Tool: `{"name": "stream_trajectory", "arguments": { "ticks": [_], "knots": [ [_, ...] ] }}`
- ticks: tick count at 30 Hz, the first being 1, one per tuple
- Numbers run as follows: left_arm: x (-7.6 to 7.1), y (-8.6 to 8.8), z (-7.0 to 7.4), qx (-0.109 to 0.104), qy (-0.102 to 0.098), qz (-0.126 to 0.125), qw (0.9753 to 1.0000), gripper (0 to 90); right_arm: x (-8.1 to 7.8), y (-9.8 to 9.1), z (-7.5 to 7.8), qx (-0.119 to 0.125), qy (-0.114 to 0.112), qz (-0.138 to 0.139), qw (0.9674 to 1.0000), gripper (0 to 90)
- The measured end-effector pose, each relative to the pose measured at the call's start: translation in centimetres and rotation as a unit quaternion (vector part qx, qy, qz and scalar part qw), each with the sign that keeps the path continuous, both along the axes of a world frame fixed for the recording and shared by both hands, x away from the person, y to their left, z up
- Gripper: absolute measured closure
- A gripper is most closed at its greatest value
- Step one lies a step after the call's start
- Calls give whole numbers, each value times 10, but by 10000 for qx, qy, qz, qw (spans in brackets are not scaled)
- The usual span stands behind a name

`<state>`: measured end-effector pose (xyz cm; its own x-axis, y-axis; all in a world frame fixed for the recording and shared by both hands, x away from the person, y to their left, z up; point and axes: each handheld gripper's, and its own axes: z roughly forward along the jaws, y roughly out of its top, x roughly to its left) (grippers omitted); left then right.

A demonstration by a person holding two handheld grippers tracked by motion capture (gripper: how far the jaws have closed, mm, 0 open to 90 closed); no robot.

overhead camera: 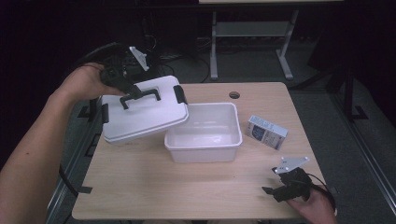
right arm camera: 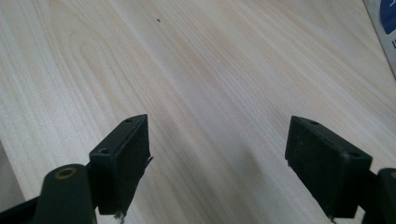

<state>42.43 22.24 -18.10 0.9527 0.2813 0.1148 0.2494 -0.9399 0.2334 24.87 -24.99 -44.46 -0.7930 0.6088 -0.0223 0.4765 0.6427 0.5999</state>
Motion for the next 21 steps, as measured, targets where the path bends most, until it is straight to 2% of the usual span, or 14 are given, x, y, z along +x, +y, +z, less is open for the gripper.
{"name": "stream_trajectory", "arguments": {
  "ticks": [4, 21],
  "knots": [
    [-2, 15, -5, 35, 40, 85, 9999, 848, 0, -1, 0, -18, -8, -22, 10000, 213],
    [-8, 54, -20, 15, 105, 370, 9993, 848, -1, -2, 0, -4, 22, -83, 10000, 213]
  ]
}}
